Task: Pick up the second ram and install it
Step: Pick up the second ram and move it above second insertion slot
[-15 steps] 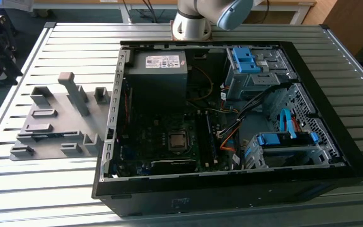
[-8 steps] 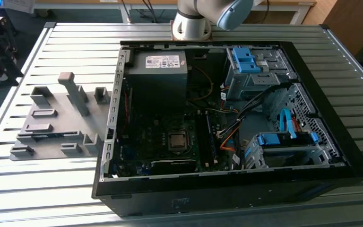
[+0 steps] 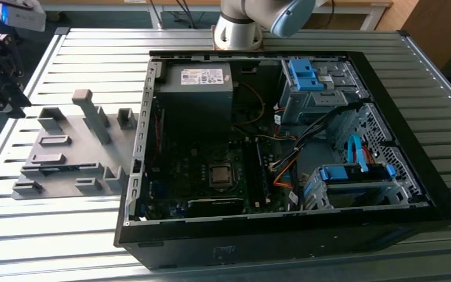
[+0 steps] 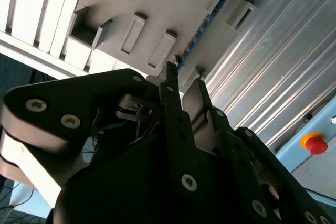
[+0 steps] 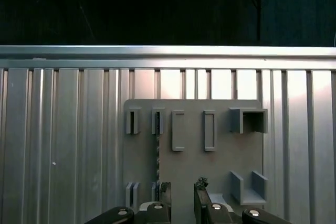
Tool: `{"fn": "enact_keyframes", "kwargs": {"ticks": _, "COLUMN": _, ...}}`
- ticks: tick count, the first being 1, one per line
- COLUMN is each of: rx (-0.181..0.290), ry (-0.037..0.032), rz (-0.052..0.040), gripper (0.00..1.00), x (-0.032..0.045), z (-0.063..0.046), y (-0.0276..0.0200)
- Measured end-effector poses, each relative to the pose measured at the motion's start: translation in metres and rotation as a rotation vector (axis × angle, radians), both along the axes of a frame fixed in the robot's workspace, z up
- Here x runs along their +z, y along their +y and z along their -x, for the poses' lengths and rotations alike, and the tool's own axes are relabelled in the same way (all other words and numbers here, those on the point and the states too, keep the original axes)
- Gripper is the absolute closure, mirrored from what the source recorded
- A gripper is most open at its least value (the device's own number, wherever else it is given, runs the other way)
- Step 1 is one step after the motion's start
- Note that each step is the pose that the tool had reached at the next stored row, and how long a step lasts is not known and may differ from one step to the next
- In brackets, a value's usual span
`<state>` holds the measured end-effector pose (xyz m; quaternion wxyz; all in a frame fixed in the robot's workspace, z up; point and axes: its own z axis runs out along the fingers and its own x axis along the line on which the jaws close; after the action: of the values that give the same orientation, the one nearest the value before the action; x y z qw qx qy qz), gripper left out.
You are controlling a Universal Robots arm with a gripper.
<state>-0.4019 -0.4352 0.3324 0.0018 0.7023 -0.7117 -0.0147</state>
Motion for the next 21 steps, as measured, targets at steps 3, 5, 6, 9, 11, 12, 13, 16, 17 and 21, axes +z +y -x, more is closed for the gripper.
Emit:
{"fn": "enact_keyframes", "kwargs": {"ticks": 3, "rx": 0.000, "ry": -0.0001, "rz": -0.0002, "gripper": 0.69, "x": -0.0055, "z": 0.000, "y": -0.0051}}
{"fn": "enact_keyframes", "kwargs": {"ticks": 5, "rx": 0.000, "ry": -0.0001, "rz": -0.0002, "gripper": 0.69, "x": -0.0092, "z": 0.000, "y": -0.0070}}
{"fn": "enact_keyframes", "kwargs": {"ticks": 6, "rx": 0.000, "ry": -0.0001, "rz": -0.0001, "gripper": 0.69, "x": -0.0109, "z": 0.000, "y": -0.0077}}
{"fn": "enact_keyframes", "kwargs": {"ticks": 9, "rx": 0.000, "ry": 0.0000, "rz": -0.0001, "gripper": 0.69, "x": -0.0155, "z": 0.000, "y": -0.0093}}
{"fn": "enact_keyframes", "kwargs": {"ticks": 11, "rx": 0.000, "ry": -0.0001, "rz": -0.0002, "gripper": 0.69, "x": -0.0183, "z": 0.000, "y": -0.0099}}
{"fn": "enact_keyframes", "kwargs": {"ticks": 12, "rx": 0.000, "ry": 0.0000, "rz": -0.0001, "gripper": 0.69, "x": -0.0198, "z": 0.000, "y": -0.0103}}
{"fn": "enact_keyframes", "kwargs": {"ticks": 13, "rx": 0.000, "ry": 0.0000, "rz": -0.0001, "gripper": 0.69, "x": -0.0212, "z": 0.000, "y": -0.0105}}
{"fn": "enact_keyframes", "kwargs": {"ticks": 16, "rx": 0.000, "ry": 0.0000, "rz": -0.0001, "gripper": 0.69, "x": -0.0255, "z": 0.000, "y": -0.0111}}
{"fn": "enact_keyframes", "kwargs": {"ticks": 17, "rx": 0.000, "ry": 0.0000, "rz": -0.0001, "gripper": 0.69, "x": -0.0270, "z": 0.000, "y": -0.0113}}
{"fn": "enact_keyframes", "kwargs": {"ticks": 21, "rx": 0.000, "ry": 0.0001, "rz": -0.0001, "gripper": 0.69, "x": -0.0327, "z": 0.000, "y": -0.0123}}
